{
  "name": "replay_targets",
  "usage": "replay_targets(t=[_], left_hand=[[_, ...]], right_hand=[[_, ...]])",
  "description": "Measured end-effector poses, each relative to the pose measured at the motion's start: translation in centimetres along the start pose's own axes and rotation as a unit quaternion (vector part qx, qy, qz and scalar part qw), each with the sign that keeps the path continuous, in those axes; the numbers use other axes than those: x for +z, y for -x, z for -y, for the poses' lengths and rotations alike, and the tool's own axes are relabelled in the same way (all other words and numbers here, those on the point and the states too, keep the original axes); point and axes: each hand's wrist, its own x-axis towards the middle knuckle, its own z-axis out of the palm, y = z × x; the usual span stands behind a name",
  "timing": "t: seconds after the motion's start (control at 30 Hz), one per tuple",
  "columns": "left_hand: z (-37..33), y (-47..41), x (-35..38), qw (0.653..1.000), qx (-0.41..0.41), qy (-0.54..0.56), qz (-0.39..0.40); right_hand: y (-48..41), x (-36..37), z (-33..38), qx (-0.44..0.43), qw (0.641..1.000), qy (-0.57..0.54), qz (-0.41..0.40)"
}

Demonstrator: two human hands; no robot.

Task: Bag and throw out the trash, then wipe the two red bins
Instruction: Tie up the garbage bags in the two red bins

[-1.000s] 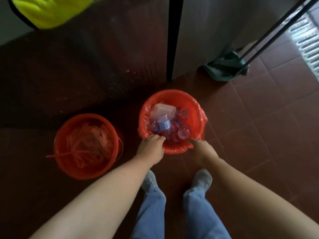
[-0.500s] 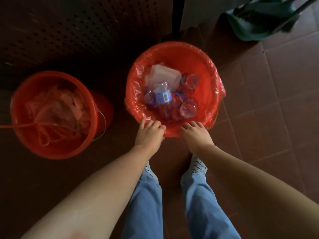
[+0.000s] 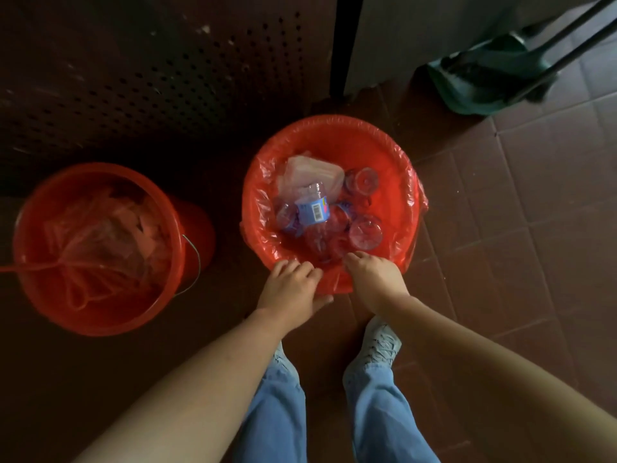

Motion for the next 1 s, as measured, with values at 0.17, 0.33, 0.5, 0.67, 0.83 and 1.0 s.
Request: replay_targets(t=[0.17,0.33,0.5,0.67,0.83,1.0], left_hand=[[-0.6,-1.0,-1.3,0.999,-0.043,-0.024,0.007],[-0.6,-2.0,-1.9,0.996,-0.056,0.038,0.054],[-0.9,-2.5,-2.6,0.993,-0.116,0.032,0.015],[-1.4,-2.5,-2.7,0.994,-0.105,0.012,-0.017],[-1.3,-2.4,-2.7,0.993,-0.101,-0.068,-0.006],[-0.4,-3.0,-3.7,0.991,-0.104,-0.086,-0.024]], right_hand=[[-0.5,-1.1,1.0,0.031,0.998,-0.048,-0.013],[0.3,-0.6,0.5,0.067,0.995,-0.058,0.036],[1.2,-0.1,0.7,0.069,0.988,-0.134,0.02],[1.8,0.0,1.2,0.051,0.998,-0.027,0.03],[1.6,-0.1,1.4,0.079,0.996,-0.022,-0.028],[1.4,-0.2,1.2,0.081,0.996,0.023,-0.014]])
